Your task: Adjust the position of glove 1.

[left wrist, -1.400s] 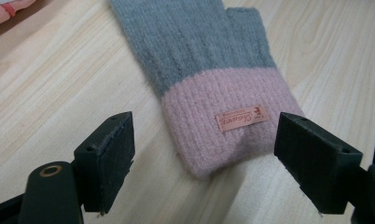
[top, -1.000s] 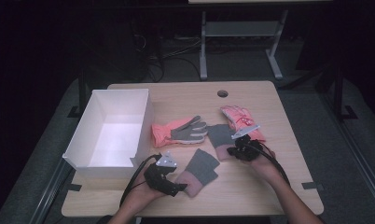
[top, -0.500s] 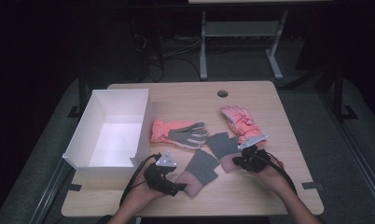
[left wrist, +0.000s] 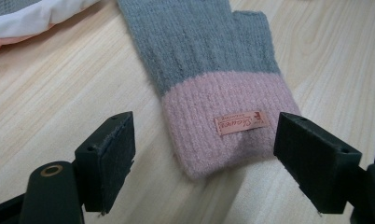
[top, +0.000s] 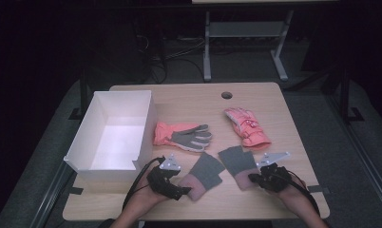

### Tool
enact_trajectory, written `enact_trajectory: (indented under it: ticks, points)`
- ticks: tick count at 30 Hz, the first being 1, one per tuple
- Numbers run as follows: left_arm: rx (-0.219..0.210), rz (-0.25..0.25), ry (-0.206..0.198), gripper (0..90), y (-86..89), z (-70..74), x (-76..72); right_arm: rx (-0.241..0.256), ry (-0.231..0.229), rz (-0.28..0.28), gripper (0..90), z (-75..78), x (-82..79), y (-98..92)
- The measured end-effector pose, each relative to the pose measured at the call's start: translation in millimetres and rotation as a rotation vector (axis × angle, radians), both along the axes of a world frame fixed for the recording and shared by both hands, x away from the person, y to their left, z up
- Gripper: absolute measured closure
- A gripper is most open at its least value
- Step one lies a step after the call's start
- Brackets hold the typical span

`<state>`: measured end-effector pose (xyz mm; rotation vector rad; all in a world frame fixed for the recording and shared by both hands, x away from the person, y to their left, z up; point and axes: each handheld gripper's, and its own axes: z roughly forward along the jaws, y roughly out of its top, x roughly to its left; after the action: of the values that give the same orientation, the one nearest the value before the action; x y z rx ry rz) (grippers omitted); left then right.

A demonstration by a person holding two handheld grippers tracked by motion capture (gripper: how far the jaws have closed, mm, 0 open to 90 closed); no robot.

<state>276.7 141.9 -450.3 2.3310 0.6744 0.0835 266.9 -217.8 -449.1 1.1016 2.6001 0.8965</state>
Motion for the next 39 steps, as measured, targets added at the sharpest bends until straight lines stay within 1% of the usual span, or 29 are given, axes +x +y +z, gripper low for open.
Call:
enact_trajectory:
  ticks: [1, 4, 6, 8, 10, 12, 13, 14, 16, 19, 21, 22, 23, 24, 25, 26, 27, 28, 29, 30, 31, 32, 33, 35, 39]
  points:
    - [-0.003, 0.001, 0.001, 20.2, 0.2, 0.4, 0.4, 0.004, 0.006, -0.002, 90.0, 0.1, -8.6, -5.6]
    - [-0.003, 0.002, 0.001, 20.2, 0.2, 0.7, 0.3, 0.007, 0.006, -0.003, 90.0, 0.1, -17.5, -10.3]
    - [-0.011, 0.009, 0.004, 20.2, -0.5, 0.6, 0.0, 0.018, 0.017, -0.01, 90.0, 0.0, -25.4, -13.7]
    - [-0.005, 0.006, 0.003, 20.2, -1.3, 0.9, 0.9, 0.023, 0.024, -0.015, 90.0, 0.1, -31.3, -16.4]
    - [-0.004, 0.003, 0.002, 20.2, -1.7, 0.5, 0.9, 0.025, 0.02, -0.009, 90.0, 0.5, -35.6, -18.0]
    - [-0.011, 0.007, 0.005, 20.2, -2.7, -0.5, 0.1, 0.026, 0.011, -0.008, 90.0, 2.0, -36.2, -18.5]
    - [-0.01, 0.006, 0.006, 20.2, -2.5, -0.5, 0.4, 0.032, -0.001, -0.007, 90.0, 3.9, -34.8, -18.9]
    - [-0.002, -0.001, 0.003, 20.2, -1.8, -0.1, 1.1, 0.032, -0.013, -0.017, 90.0, 6.9, -30.9, -19.9]
    - [-0.002, 0.002, 0.003, 20.2, -2.0, -0.1, 1.6, 0.017, -0.042, -0.04, 90.0, 10.0, -10.5, -23.6]
    - [-0.006, 0.006, 0.003, 20.2, -2.4, 0.2, 1.6, 0.019, -0.057, -0.073, 90.0, 9.4, 14.1, -25.4]
    - [-0.004, 0.005, 0.003, 20.2, -2.3, 0.1, 1.5, 0.018, -0.06, -0.074, 90.0, 8.9, 28.2, -25.1]
    - [-0.004, 0.005, 0.003, 20.2, -2.3, 0.1, 1.5, 0.018, -0.06, -0.074, 90.0, 8.9, 28.2, -25.1]
    - [-0.002, 0.004, 0.007, 20.2, -2.2, -0.4, 1.4, 0.019, -0.06, -0.074, 90.0, 8.2, 32.8, -24.1]
    - [0.0, 0.004, 0.01, 20.2, -1.9, -0.5, 1.4, 0.007, -0.048, -0.074, 90.0, 6.0, 40.4, -21.2]
    - [-0.007, 0.011, 0.009, 20.2, -1.7, -1.3, 1.4, -0.003, -0.047, -0.072, 90.0, 4.1, 43.5, -19.6]
    - [-0.009, 0.014, 0.009, 20.2, -1.3, -1.3, 1.4, -0.031, -0.041, -0.065, 90.0, -2.0, 49.1, -17.0]
    - [-0.002, 0.008, 0.01, 20.2, 0.6, -0.5, 1.8, -0.036, -0.03, -0.068, 90.0, -3.2, 49.0, -17.0]
    - [0.0, 0.009, 0.01, 20.3, 1.1, -0.4, 1.9, -0.049, -0.03, -0.064, 90.0, -5.2, 49.7, -18.1]
    - [-0.001, 0.012, 0.008, 20.3, 1.1, -0.5, 2.0, -0.045, -0.021, -0.079, 90.0, -5.5, 48.9, -19.4]
    - [-0.006, 0.02, 0.007, 20.3, 0.9, -0.6, 2.2, -0.043, -0.018, -0.082, 90.0, -5.6, 48.9, -21.2]
    - [-0.01, 0.025, 0.006, 20.3, 0.5, -0.5, 2.0, -0.053, -0.019, -0.095, 90.0, -5.2, 47.9, -23.9]
    - [-0.01, 0.025, 0.006, 20.3, 0.5, -0.5, 2.0, -0.053, -0.019, -0.095, 90.0, -5.2, 47.9, -23.9]
    - [-0.01, 0.024, 0.005, 20.3, 0.6, -0.1, 1.8, -0.064, -0.026, -0.112, 90.0, -5.1, 45.2, -30.7]
    - [-0.008, 0.02, 0.007, 20.3, 0.6, 0.3, 1.4, -0.074, -0.024, -0.128, 90.0, -4.7, 39.3, -38.8]
    - [-0.009, 0.022, 0.004, 20.3, 0.5, -0.1, 1.9, -0.079, -0.016, -0.157, 90.0, -3.9, 23.5, -53.8]
